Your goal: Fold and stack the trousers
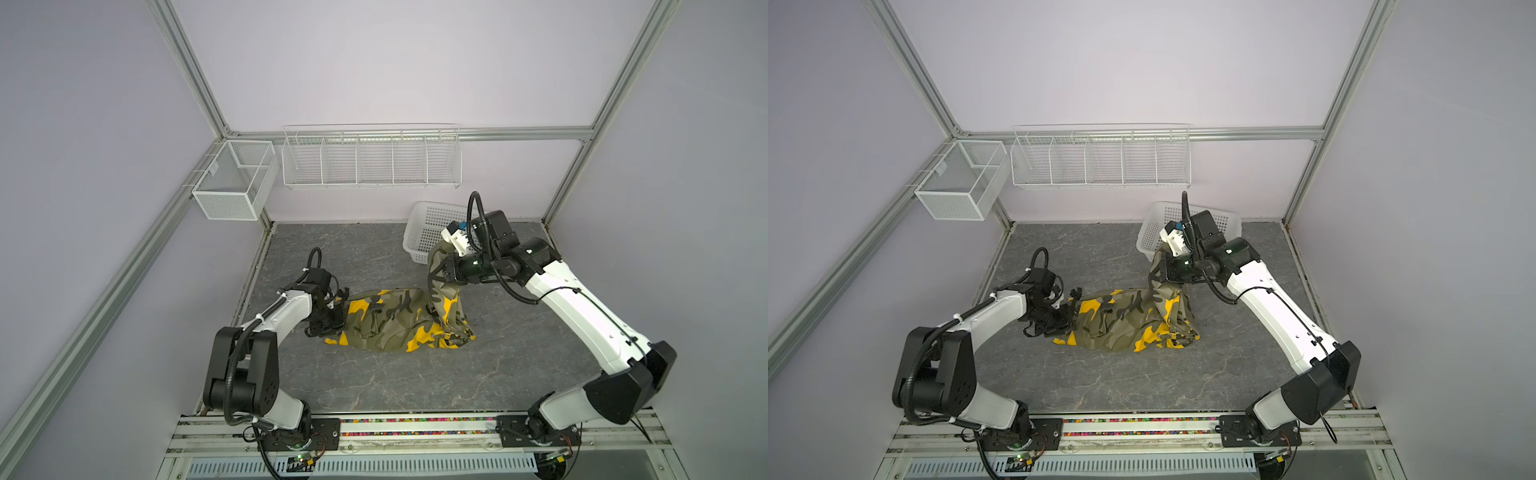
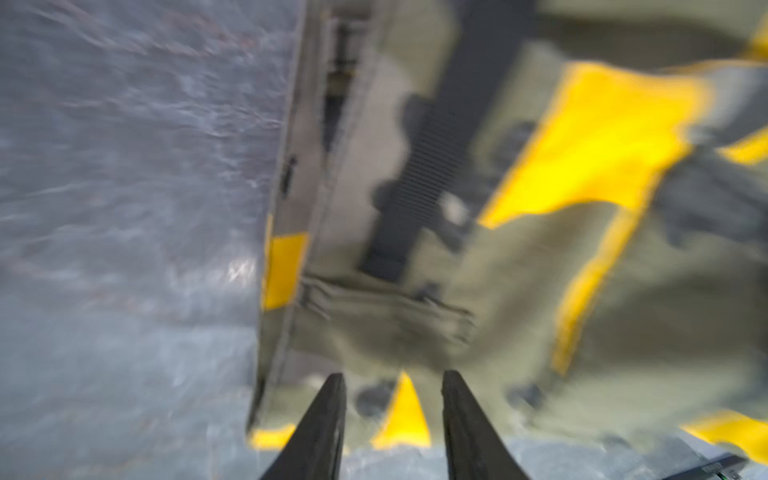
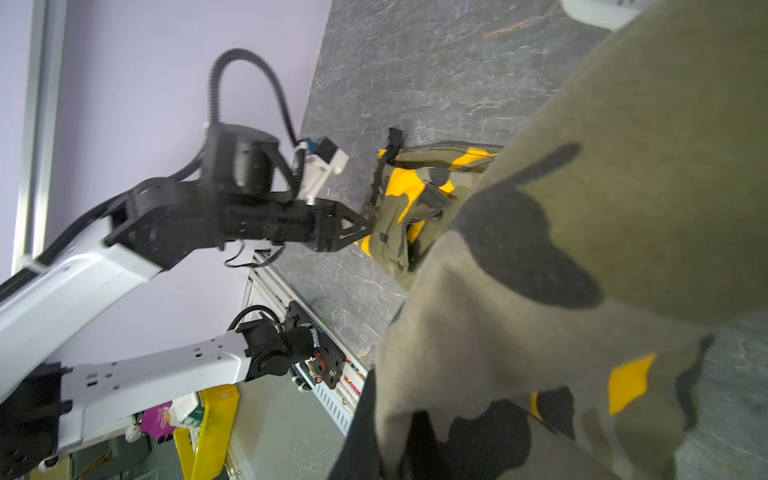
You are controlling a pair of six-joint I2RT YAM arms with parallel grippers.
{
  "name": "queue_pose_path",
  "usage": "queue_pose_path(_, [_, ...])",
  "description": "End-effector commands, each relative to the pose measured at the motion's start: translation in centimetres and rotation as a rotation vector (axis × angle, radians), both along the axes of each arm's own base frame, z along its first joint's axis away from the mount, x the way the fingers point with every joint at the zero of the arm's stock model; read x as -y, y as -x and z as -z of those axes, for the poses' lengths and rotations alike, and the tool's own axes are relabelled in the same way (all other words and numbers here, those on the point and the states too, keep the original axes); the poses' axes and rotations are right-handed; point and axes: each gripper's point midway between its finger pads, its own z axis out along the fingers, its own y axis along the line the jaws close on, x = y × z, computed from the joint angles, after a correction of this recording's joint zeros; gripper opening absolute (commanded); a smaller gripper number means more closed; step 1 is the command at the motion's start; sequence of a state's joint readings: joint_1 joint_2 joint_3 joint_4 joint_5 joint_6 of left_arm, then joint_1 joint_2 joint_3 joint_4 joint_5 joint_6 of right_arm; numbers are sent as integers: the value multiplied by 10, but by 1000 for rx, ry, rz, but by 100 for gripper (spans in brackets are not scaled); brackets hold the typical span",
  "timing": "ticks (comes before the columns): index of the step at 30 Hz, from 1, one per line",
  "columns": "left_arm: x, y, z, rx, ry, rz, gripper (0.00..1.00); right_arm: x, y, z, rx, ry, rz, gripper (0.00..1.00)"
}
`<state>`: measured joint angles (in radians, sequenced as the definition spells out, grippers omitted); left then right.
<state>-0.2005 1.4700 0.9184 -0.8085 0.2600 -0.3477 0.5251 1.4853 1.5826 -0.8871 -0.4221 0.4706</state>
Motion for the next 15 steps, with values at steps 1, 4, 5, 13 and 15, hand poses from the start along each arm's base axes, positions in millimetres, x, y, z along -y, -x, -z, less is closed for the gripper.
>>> queue_pose_path(1, [16, -4, -46, 78, 59, -17, 38, 42, 3, -4, 45, 34, 65, 7])
queue_pose_path(4, [53, -6, -67, 123, 159, 9, 37, 74, 7, 10, 21, 37, 125, 7])
queue_pose_path(5, [72, -4, -72, 135, 195, 35, 36, 82, 8, 15, 9, 30, 140, 7])
queue_pose_path(13, [224, 6, -80, 162, 394, 251, 31, 117, 9, 23, -13, -14, 213, 7])
queue_pose_path(15, [256, 13, -73, 151, 422, 315, 26, 121, 8, 22, -12, -25, 222, 7])
